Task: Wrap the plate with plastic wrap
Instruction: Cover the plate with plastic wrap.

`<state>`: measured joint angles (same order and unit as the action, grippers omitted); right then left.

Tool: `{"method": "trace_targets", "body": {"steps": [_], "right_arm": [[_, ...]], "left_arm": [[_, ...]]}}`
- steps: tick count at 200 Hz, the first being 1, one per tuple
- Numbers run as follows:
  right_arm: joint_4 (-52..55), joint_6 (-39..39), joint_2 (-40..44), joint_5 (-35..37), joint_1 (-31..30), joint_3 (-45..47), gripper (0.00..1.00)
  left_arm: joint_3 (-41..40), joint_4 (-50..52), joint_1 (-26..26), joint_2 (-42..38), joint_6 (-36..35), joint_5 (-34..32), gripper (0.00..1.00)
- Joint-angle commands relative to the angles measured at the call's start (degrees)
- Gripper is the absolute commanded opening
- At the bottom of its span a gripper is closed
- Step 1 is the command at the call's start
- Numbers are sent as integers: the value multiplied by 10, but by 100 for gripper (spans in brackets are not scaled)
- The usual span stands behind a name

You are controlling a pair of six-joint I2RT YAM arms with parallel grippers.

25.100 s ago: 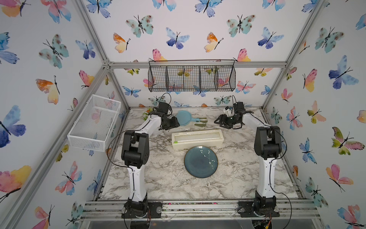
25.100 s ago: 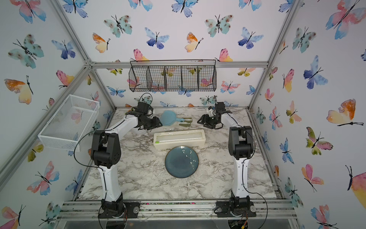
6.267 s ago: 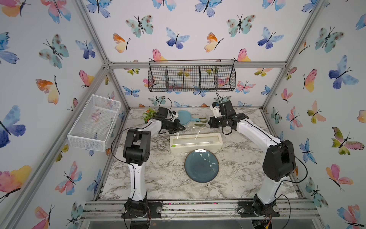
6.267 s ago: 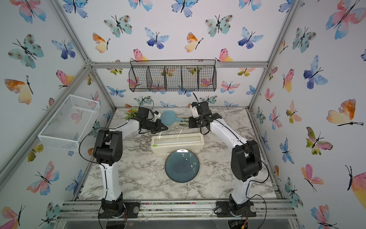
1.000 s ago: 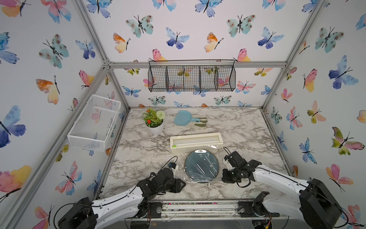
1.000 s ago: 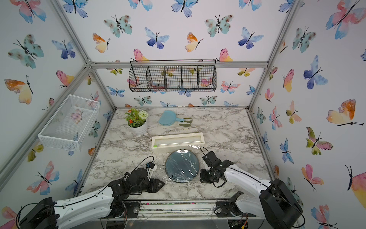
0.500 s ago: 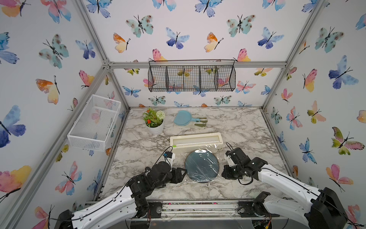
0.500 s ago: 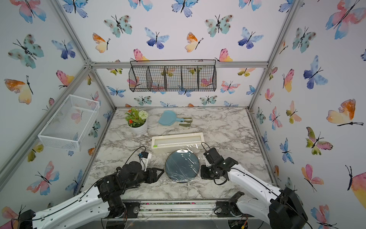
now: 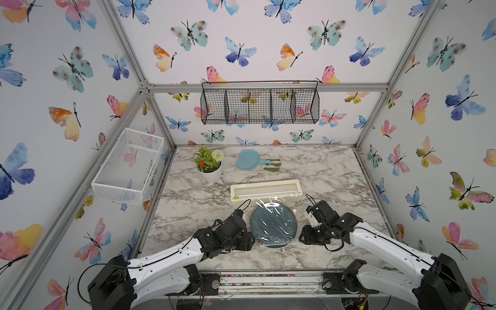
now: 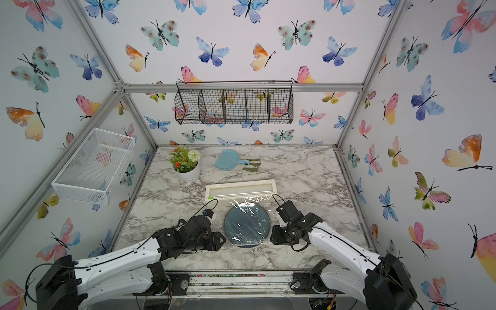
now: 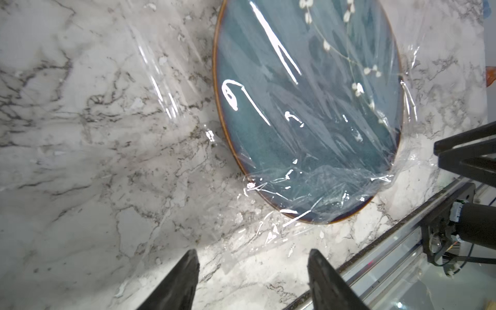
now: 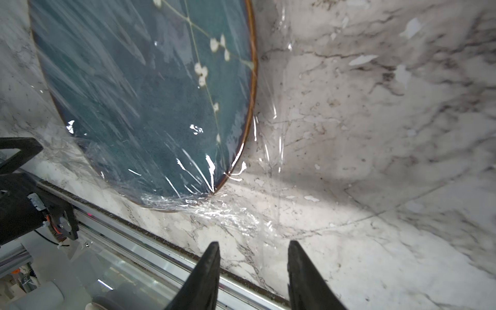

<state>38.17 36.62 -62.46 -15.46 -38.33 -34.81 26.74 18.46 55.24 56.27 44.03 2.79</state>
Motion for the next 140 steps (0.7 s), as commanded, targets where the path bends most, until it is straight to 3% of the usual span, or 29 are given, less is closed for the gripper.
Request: {"method": "trace_targets", "body": {"steps": [1, 82, 116, 131, 140], "right_arm": [[-17, 3, -14, -21, -1, -4, 44], [-81, -7, -75, -4, -1, 20, 44], [-87, -9, -84, -8, -1, 18, 31], [-86, -9, -81, -10, -1, 22, 19], [-84, -9, -78, -10, -1, 23, 13]], "left_arm": [[-19, -30, 1, 1, 14, 27, 61], [-53, -83, 0, 34, 22, 21, 59], [-44, -111, 0, 64, 19, 25, 56], [-45, -125, 0, 74, 21, 32, 49], [-46, -127, 1, 77, 21, 33, 38]]}}
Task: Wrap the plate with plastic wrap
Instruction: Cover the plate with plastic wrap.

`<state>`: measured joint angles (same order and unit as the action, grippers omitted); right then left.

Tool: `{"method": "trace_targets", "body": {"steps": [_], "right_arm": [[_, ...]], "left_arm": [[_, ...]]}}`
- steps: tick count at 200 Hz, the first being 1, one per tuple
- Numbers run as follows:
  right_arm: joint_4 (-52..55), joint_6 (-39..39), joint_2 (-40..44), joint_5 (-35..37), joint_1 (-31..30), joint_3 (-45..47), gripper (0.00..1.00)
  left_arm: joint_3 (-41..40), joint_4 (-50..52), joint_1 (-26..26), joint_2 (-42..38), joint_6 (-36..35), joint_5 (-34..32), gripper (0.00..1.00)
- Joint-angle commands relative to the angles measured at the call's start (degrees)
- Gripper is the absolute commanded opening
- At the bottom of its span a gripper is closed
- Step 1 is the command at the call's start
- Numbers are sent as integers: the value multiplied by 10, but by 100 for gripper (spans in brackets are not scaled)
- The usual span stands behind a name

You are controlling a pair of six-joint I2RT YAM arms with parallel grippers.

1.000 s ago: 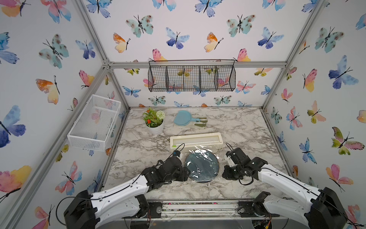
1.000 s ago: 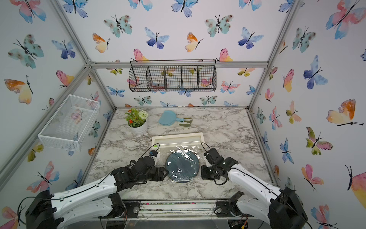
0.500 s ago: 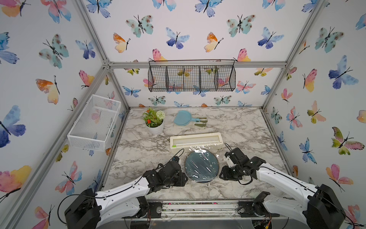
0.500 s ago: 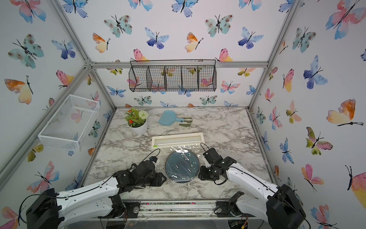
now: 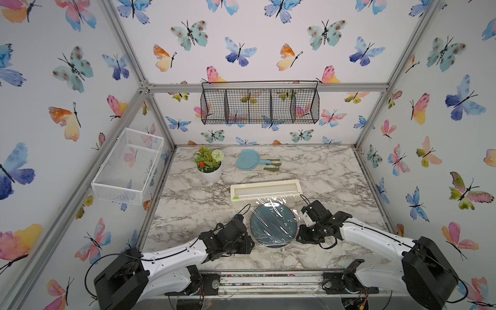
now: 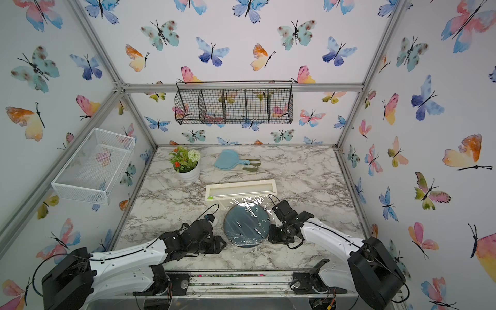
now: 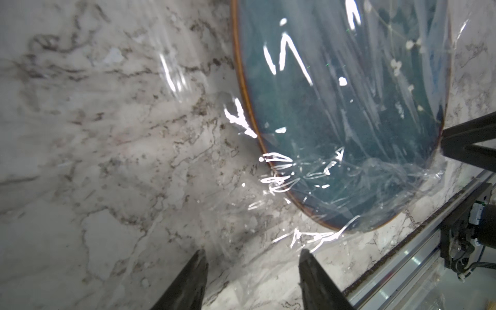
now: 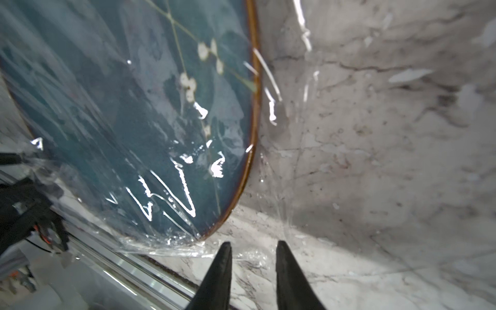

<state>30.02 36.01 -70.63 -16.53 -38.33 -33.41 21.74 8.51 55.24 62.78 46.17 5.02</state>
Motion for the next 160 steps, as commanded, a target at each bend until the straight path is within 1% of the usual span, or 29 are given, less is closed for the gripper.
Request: {"method": "trace_targets", "body": {"steps": [1, 13, 18, 24, 30, 58, 78, 109, 113, 130, 136, 141, 146, 160], "right_arm": [[-2, -3, 4, 1, -1, 9, 12], [4, -3, 11, 2, -1, 10, 4], [6, -3, 14, 2, -1, 10, 2], [12, -3, 18, 4, -1, 9, 2], [16, -3, 23, 5, -1, 8, 2], [50, -2, 49, 2, -1, -3, 2], [71, -1, 69, 5, -1, -8, 2], [75, 0, 80, 5, -1, 9, 2], [71, -1, 78, 5, -1, 12, 7], [56, 0, 68, 13, -1, 20, 36], [49, 0, 65, 17, -1, 21, 44], [41, 2, 62, 17, -1, 23, 48], [32, 3, 60, 18, -1, 25, 50], [2, 5, 52, 18, -1, 34, 51]], "left_arm": [[4, -28, 0, 12, 0, 11, 36], [4, -23, 0, 10, -1, 11, 17], [6, -18, 0, 7, -2, 10, 10], [8, -10, 0, 2, -2, 10, 4], [11, -1, 0, -4, -3, 8, 0], [20, 40, 2, -46, 0, 1, 0], [20, 53, 3, -69, 5, 8, 0], [6, 53, 14, -77, 16, 11, 0], [5, 53, 15, -77, 16, 10, 0], [-2, 50, 18, -74, 17, 4, 0], [-4, 51, 20, -75, 19, 0, 0], [-7, 50, 21, -76, 20, -3, 0], [-10, 49, 21, -77, 22, -3, 0], [-15, 44, 21, -79, 24, -3, 0]]}}
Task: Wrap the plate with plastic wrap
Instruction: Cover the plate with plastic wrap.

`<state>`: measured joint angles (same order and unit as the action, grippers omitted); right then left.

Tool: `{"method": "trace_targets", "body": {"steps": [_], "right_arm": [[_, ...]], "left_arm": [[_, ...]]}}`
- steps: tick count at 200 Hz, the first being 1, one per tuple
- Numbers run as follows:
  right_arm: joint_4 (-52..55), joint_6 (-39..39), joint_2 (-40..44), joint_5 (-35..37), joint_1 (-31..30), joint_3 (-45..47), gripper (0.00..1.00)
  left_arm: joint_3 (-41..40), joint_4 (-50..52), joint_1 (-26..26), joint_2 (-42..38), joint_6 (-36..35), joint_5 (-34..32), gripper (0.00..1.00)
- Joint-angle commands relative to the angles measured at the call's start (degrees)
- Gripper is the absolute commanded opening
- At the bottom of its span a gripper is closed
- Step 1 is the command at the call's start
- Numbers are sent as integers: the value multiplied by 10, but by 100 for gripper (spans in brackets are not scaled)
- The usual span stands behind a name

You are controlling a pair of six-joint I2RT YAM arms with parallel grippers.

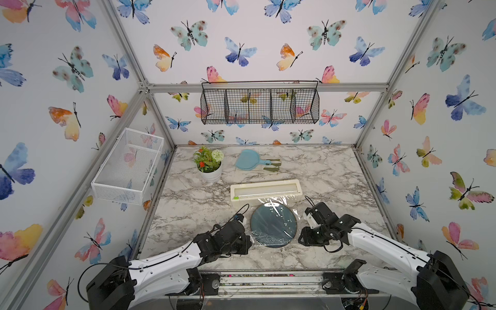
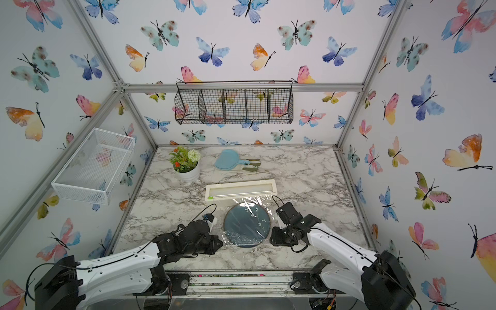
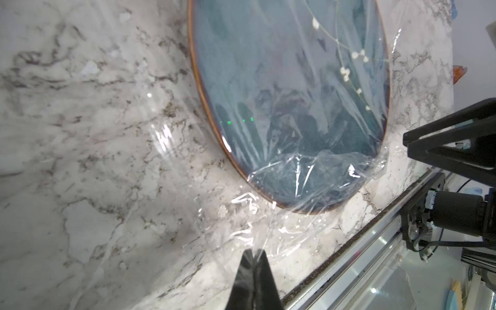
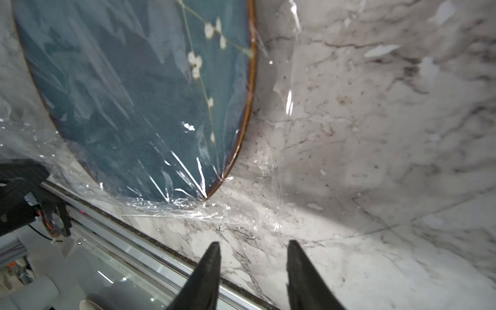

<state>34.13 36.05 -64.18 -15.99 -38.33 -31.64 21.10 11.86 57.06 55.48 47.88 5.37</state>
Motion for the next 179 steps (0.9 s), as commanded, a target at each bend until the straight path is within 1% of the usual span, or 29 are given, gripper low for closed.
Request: {"method": "trace_targets", "body": {"steps": [1, 11, 40, 58, 66, 85, 99, 121, 160, 164, 170, 179], "right_arm": [[-41, 6, -13, 13, -1, 17, 51], [-64, 10, -22, 7, -1, 25, 51], [-110, 18, -42, -12, -2, 38, 47], [-126, 23, -47, -23, -2, 41, 42], [-133, 26, -45, -29, -2, 43, 37], [-152, 37, -32, -44, -2, 50, 22], [-154, 43, -26, -55, -2, 52, 12], [-142, 48, -12, -55, -2, 58, 2], [-60, 32, 17, -6, -2, 40, 2], [-51, 30, 19, -1, -2, 38, 7], [-41, 27, 22, 7, -2, 35, 21], [-35, 21, 20, 14, -2, 35, 36]], "left_arm": [[-10, 10, 3, -6, 7, -6, 0], [-10, 9, 3, -6, 7, -6, 0], [-5, 9, 3, -1, 5, -7, 0], [-5, 6, 3, 1, 5, -7, 0], [-6, 6, 3, 1, 5, -6, 0], [-7, 4, 3, 0, 6, -6, 0], [-7, 4, 4, -1, 6, -5, 0], [-9, 4, 4, -3, 7, -4, 0], [-7, 8, 4, -9, 7, -2, 0], [-7, 9, 5, -11, 7, -2, 0], [-6, 9, 4, -12, 7, -2, 0], [-7, 9, 5, -13, 7, -3, 0]]}}
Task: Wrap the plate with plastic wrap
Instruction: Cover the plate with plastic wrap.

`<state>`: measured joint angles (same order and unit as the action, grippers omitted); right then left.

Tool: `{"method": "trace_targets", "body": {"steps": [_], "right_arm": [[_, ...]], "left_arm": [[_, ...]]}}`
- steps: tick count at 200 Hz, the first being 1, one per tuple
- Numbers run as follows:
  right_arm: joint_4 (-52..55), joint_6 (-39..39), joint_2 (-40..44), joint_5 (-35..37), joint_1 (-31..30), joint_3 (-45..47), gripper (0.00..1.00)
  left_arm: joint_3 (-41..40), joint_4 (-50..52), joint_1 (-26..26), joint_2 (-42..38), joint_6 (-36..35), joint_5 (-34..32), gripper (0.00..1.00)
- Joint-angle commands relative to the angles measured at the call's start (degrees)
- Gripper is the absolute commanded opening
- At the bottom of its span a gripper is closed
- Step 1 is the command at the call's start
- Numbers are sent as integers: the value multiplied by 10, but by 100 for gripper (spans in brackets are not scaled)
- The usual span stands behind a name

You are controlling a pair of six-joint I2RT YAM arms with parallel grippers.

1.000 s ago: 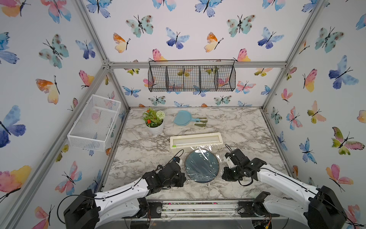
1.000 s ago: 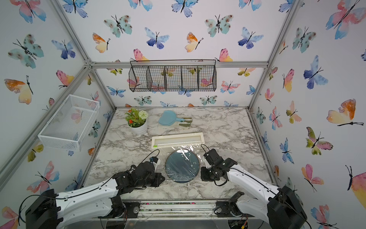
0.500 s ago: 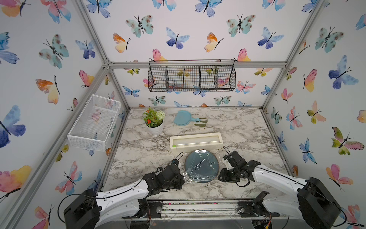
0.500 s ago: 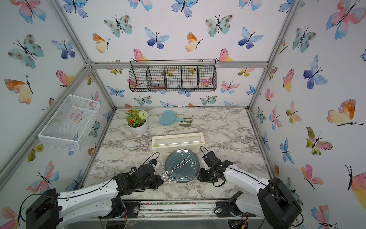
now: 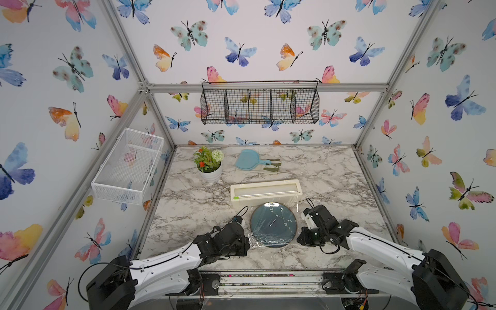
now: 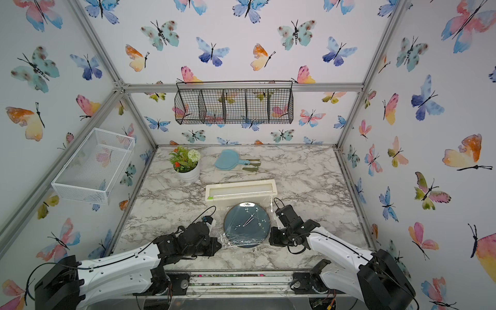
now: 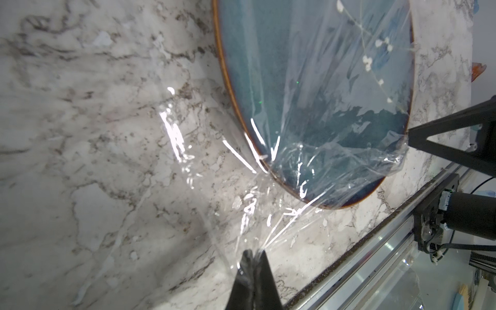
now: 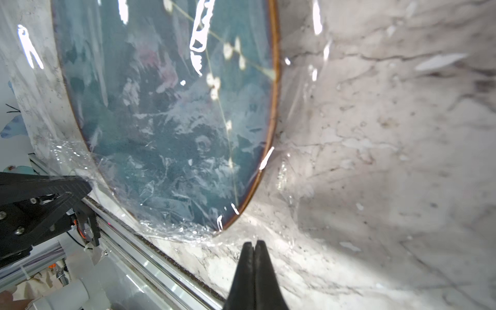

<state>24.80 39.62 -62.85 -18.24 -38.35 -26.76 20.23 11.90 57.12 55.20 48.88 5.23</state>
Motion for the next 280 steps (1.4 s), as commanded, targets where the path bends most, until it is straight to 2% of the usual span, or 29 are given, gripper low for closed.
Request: {"method": "trace_targets", "body": {"steps": [1, 11, 20, 49, 78, 129, 159, 202, 236, 280], "right_arm": [[59, -15, 6, 38, -2, -14, 37], [62, -21, -1, 46, -2, -16, 50], [52, -23, -7, 42, -2, -12, 55], [-13, 13, -17, -3, -8, 13, 55], [-44, 33, -25, 11, -16, 29, 48], [-86, 40, -54, 7, -17, 51, 44], [-88, 48, -46, 12, -17, 55, 29], [-71, 39, -52, 34, -18, 57, 2], [-9, 24, -33, 51, -17, 11, 2], [75, 25, 36, 56, -17, -22, 2]], "left_arm": [[2, 8, 4, -9, -3, -1, 0], [2, 8, 4, -7, -3, -2, 0], [2, 8, 5, -3, -4, -2, 0], [7, 8, 8, 8, -6, -1, 0], [3, 8, 9, 4, -3, -4, 0], [6, 5, 9, 7, -2, -2, 0], [6, 1, 9, 9, -1, -1, 0], [9, 1, 9, 9, -3, -1, 0], [19, 6, 13, 1, -2, -5, 0], [43, 34, 68, -12, 18, -43, 0]]}}
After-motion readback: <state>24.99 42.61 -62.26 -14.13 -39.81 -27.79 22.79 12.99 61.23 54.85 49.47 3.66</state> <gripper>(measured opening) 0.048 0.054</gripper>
